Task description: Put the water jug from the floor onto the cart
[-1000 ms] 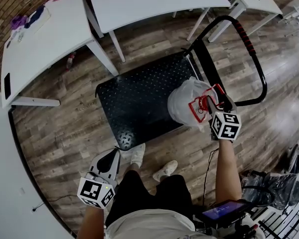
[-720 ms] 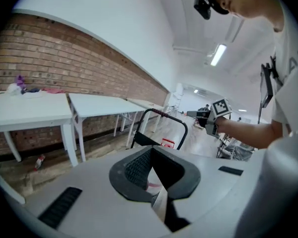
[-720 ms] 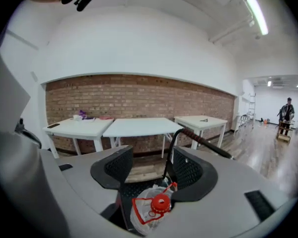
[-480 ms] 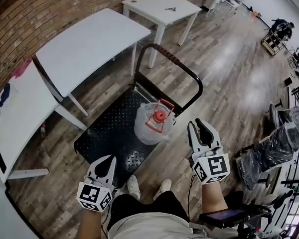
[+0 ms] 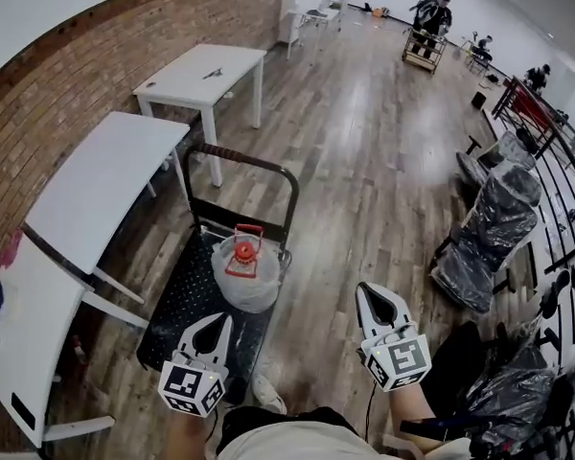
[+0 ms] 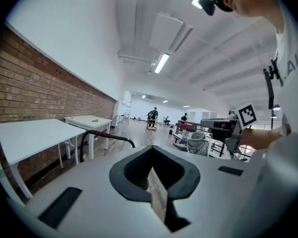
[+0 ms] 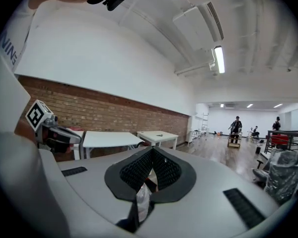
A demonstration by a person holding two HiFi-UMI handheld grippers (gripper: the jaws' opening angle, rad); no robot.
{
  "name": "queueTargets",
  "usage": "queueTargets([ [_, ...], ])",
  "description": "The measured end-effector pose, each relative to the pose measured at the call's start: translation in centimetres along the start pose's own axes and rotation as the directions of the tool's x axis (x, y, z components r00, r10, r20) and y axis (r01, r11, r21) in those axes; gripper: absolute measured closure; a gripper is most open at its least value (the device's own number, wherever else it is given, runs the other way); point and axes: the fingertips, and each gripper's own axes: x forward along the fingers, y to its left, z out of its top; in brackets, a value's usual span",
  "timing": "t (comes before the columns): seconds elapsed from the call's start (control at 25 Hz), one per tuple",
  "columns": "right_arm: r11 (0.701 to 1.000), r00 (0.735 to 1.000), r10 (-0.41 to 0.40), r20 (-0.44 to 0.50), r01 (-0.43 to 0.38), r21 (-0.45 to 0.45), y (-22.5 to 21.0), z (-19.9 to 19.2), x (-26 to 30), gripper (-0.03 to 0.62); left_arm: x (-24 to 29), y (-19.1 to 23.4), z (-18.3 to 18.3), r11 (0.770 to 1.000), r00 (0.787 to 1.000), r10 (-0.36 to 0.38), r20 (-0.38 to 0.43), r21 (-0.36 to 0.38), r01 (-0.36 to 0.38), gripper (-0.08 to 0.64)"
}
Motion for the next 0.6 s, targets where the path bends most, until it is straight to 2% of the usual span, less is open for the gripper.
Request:
queueTargets([
  [0.12, 0.998, 0.998, -0.056, -0.004, 0.056, 0.024, -0.8, -1.0, -6.6, 0.588, -1.5, -4.7, 0.5, 0.998, 0.999, -0.051, 0.016, 0.048, 0.051, 0.558],
  [0.24, 0.995, 0.996, -0.092, 0.005, 0.092, 0.048, -1.3, -1.4, -11.7, 0.588, -3.3, -8.7, 1.0, 0.995, 0.996, -0.083, 0.028, 0.057, 0.081, 0.558],
  [0.36, 0.991, 0.992, -0.121, 0.023, 0.119, 0.065, -1.1, -1.4, -15.4, 0.588, -5.0, -11.5, 1.3, 0.99, 0.993, -0.113, 0.033, 0.087, 0.11, 0.56],
  [0.6, 0.985, 0.989, -0.145, 0.038, 0.141, 0.104, -0.7, -2.2, -21.0, 0.589, -8.4, -15.6, 1.9, 0.985, 0.992, -0.124, 0.024, 0.127, 0.12, 0.558],
])
